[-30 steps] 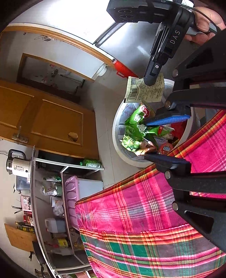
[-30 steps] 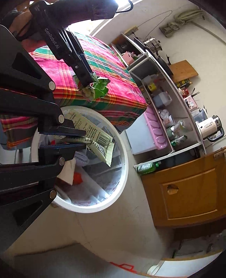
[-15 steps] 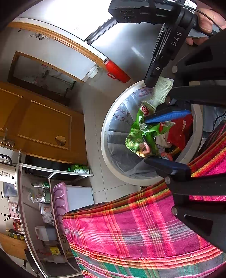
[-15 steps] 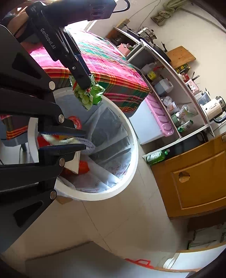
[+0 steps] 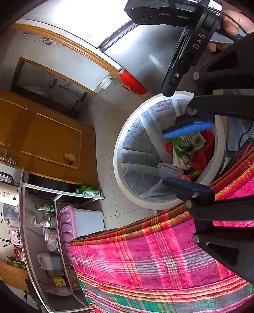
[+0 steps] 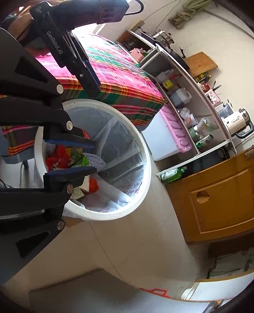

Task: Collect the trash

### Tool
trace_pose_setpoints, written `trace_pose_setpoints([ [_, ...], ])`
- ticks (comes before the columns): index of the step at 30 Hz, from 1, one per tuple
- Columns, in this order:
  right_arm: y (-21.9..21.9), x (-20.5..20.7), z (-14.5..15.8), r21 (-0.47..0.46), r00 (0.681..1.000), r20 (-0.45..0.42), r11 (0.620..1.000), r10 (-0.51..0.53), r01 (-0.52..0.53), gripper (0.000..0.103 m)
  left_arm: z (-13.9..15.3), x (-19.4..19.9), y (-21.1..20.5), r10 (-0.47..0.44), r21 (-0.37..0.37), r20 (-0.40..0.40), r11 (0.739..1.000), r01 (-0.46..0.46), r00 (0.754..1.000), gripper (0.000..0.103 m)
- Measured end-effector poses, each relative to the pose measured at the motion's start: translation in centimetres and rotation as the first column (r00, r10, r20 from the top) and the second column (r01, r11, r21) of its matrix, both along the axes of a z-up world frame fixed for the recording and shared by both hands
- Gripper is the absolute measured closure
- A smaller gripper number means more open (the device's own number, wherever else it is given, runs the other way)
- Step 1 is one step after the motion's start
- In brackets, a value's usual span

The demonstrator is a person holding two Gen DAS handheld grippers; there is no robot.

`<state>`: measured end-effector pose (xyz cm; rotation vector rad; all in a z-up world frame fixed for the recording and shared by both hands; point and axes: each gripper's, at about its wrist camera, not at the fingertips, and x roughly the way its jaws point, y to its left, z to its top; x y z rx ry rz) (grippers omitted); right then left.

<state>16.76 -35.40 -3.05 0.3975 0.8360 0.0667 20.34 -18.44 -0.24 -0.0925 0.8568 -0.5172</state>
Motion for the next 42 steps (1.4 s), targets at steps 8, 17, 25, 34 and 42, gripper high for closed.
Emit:
trace_pose_setpoints([
  [8, 1.8, -1.8, 2.0, -0.027, 0.999, 0.05, 0.999, 0.021, -0.02, 0.077, 1.8, -2.1, 1.9, 0.02, -0.027, 0.05, 0.999, -0.019, 0.999, 0.058],
  [17, 5.3, -4.3, 4.3, -0.087, 0.99, 0.119, 0.994, 0.073, -0.063, 0.072, 3.9, -5.2, 4.8, 0.052, -0.044, 0.11, 0.998, -0.048, 0.993, 0.058],
  [25, 8.5, -6.9, 5.5, -0.147, 0.98, 0.159, 0.984, 0.12, -0.097, 0.071, 5.0, -8.2, 7.4, 0.092, -0.035, 0.165, 0.996, -0.088, 0.982, 0.056],
  [34, 10.9, -10.2, 5.4, -0.227, 0.973, 0.184, 0.969, 0.138, -0.095, 0.071, 4.9, -11.8, 9.4, 0.118, 0.003, 0.217, 0.993, -0.122, 0.969, 0.056],
  [42, 11.7, -13.5, 4.9, -0.271, 0.969, 0.201, 0.959, 0.141, -0.083, 0.067, 4.4, -14.8, 10.3, 0.121, 0.004, 0.229, 0.992, -0.125, 0.966, 0.055],
])
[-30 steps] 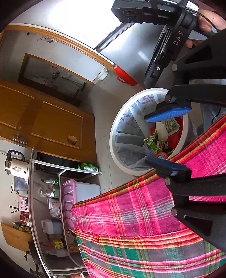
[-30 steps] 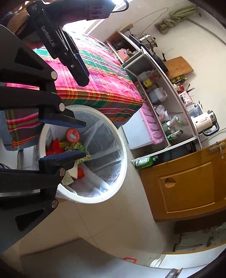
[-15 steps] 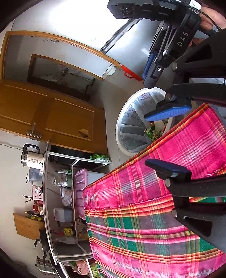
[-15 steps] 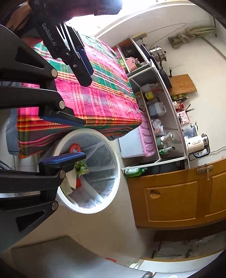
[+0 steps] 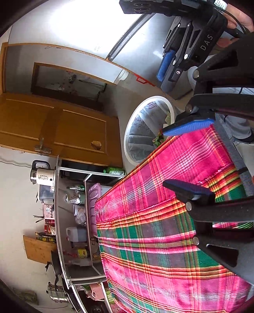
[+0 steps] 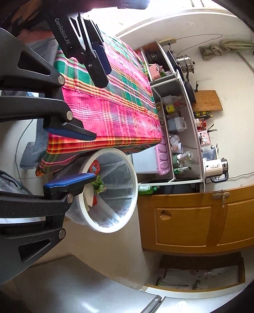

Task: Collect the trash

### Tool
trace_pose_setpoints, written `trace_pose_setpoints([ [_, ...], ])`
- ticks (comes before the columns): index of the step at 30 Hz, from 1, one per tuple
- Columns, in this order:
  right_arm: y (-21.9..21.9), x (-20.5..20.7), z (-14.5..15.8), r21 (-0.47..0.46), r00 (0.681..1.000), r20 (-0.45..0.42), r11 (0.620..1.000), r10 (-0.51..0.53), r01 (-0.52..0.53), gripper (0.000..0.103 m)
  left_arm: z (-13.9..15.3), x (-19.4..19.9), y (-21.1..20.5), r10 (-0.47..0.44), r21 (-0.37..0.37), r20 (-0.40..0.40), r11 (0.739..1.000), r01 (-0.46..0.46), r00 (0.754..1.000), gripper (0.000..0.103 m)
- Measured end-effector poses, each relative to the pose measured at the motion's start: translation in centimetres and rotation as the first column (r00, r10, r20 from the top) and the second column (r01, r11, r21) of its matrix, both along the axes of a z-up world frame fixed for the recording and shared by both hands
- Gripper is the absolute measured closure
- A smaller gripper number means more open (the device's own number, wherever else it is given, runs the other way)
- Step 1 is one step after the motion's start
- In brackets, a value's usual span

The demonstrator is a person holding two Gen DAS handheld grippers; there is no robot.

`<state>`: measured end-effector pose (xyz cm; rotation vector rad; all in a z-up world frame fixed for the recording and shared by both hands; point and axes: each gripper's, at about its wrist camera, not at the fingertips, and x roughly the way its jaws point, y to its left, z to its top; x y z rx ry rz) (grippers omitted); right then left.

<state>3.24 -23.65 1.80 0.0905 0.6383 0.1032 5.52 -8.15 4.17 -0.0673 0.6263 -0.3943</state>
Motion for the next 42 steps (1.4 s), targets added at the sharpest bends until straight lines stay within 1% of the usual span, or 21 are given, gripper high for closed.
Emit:
trace_pose_setpoints([
  [15, 0.4, -3.4, -0.7, -0.036, 1.0, 0.026, 0.999, 0.0, 0.001, 0.066, -0.6, -3.1, -0.8, -0.038, 0.008, -0.002, 0.999, 0.038, 0.999, 0.051],
  [23, 0.2, -3.7, -0.7, -0.036, 1.0, 0.029, 0.999, -0.011, 0.012, 0.066, -0.6, -3.7, -1.0, -0.033, 0.004, 0.009, 0.999, 0.033, 0.999, 0.05],
  [42, 0.2, -3.8, -0.8, -0.041, 1.0, 0.029, 0.999, -0.013, 0.014, 0.066, -0.6, -3.7, -0.8, -0.023, -0.002, 0.003, 1.0, 0.023, 1.0, 0.05],
])
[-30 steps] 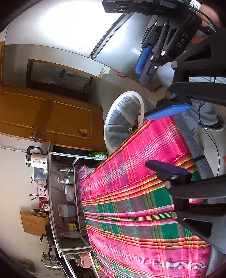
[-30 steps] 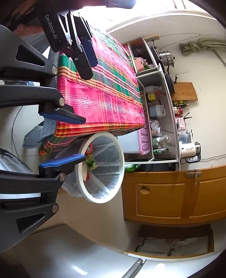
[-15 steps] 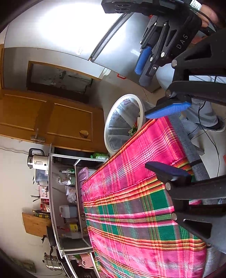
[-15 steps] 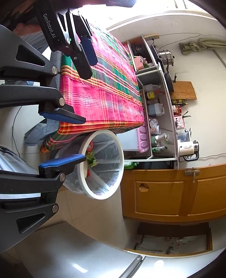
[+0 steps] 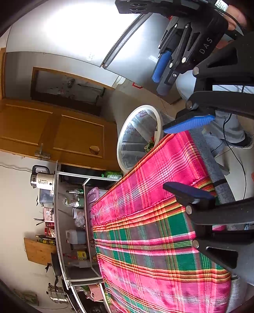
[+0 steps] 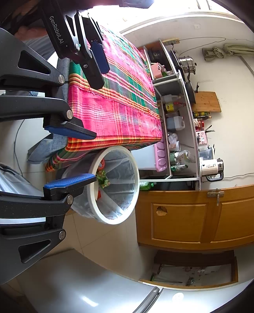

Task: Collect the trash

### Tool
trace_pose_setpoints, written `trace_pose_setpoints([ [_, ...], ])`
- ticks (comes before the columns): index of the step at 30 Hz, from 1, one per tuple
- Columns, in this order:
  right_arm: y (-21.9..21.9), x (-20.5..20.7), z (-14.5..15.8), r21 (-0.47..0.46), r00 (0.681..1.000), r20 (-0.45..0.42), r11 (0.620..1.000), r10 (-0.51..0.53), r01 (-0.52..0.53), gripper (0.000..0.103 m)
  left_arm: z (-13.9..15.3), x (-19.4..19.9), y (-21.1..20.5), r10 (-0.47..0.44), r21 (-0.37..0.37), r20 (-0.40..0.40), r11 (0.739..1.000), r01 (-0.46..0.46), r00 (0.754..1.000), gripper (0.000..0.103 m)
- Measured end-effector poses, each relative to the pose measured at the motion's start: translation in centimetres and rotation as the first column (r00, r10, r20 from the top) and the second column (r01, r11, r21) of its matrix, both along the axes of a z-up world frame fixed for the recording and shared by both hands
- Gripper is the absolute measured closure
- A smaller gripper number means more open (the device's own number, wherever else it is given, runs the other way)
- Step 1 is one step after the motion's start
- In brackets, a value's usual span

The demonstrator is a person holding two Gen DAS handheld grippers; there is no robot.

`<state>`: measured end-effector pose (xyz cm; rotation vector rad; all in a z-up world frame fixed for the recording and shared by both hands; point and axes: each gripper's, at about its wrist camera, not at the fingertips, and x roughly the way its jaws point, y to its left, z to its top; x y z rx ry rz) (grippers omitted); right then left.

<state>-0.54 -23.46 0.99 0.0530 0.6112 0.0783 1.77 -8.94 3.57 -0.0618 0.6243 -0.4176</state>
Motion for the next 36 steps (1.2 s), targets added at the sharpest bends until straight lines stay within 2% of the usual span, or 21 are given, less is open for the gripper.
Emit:
trace_pose_setpoints([
  [36, 0.13, 0.17, -0.15, -0.004, 1.0, -0.009, 1.0, 0.007, -0.007, 0.066, -0.58, -0.04, -0.14, 0.007, -0.008, -0.016, 1.0, -0.007, 1.0, 0.05],
])
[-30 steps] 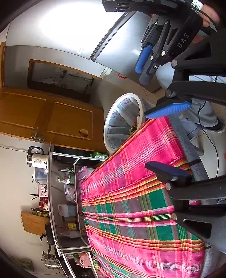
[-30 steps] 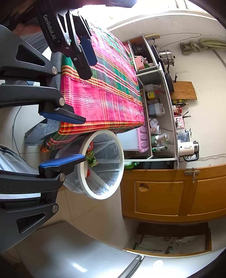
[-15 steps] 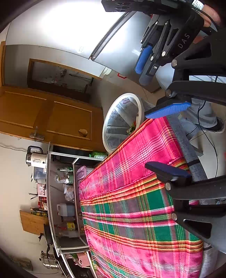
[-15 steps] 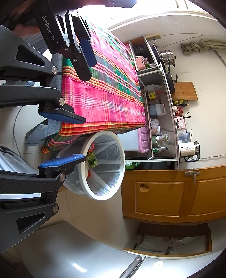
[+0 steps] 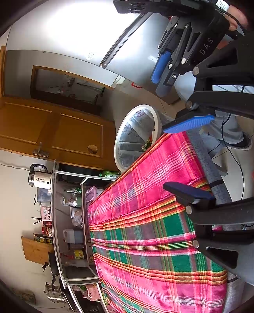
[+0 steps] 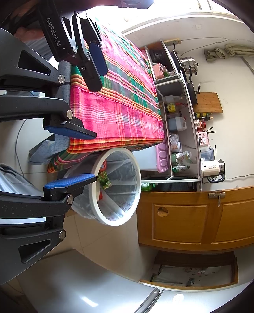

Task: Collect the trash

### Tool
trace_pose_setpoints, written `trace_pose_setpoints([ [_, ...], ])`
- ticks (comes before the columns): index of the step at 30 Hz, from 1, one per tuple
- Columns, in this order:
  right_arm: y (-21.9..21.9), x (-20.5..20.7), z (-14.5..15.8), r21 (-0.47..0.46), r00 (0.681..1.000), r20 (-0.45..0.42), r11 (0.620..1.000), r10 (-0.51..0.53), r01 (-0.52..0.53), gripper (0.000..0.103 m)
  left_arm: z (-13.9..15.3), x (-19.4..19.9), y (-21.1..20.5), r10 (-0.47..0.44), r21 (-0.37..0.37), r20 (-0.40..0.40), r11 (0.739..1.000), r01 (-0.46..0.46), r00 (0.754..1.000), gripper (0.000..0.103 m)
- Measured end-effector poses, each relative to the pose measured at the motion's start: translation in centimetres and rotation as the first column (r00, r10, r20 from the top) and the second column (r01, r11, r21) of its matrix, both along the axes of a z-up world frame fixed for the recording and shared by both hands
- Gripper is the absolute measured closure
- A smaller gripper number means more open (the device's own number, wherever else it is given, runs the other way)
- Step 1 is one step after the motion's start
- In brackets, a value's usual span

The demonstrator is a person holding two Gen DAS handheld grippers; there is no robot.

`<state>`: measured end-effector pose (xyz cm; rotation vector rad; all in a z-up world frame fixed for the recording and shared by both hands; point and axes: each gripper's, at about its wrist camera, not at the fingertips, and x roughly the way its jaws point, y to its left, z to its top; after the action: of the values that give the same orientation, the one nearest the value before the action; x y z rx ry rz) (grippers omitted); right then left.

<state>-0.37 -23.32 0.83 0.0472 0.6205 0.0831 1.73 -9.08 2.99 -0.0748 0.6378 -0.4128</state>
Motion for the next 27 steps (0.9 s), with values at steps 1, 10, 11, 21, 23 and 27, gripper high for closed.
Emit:
trace_pose_setpoints([
  [1, -0.01, 0.01, -0.02, 0.0, 1.0, 0.0, 1.0, 0.0, 0.0, 0.066, -0.02, -0.01, -0.01, 0.0, 0.0, 0.0, 1.0, 0.0, 1.0, 0.05],
  [10, 0.01, -0.02, -0.02, 0.0, 1.0, 0.001, 1.0, 0.0, 0.0, 0.066, -0.02, 0.01, -0.03, 0.0, 0.002, -0.001, 1.0, 0.0, 1.0, 0.05],
  [11, 0.03, -0.03, -0.01, 0.0, 1.0, 0.001, 1.0, 0.0, 0.0, 0.066, -0.02, 0.0, -0.02, 0.0, 0.002, 0.0, 1.0, 0.0, 1.0, 0.05],
  [21, 0.02, -0.03, -0.02, -0.001, 1.0, 0.001, 1.0, -0.001, 0.001, 0.066, -0.13, -0.04, 0.06, 0.003, 0.005, -0.002, 1.0, -0.003, 1.0, 0.05],
  [23, 0.02, -0.02, -0.02, -0.001, 1.0, 0.001, 1.0, -0.001, 0.001, 0.066, -0.12, -0.05, 0.09, 0.003, 0.007, -0.001, 1.0, -0.003, 1.0, 0.05],
  [27, 0.0, -0.01, -0.02, -0.001, 1.0, 0.001, 1.0, -0.001, 0.001, 0.066, -0.14, -0.09, 0.12, 0.003, 0.008, -0.003, 1.0, -0.003, 1.0, 0.05],
])
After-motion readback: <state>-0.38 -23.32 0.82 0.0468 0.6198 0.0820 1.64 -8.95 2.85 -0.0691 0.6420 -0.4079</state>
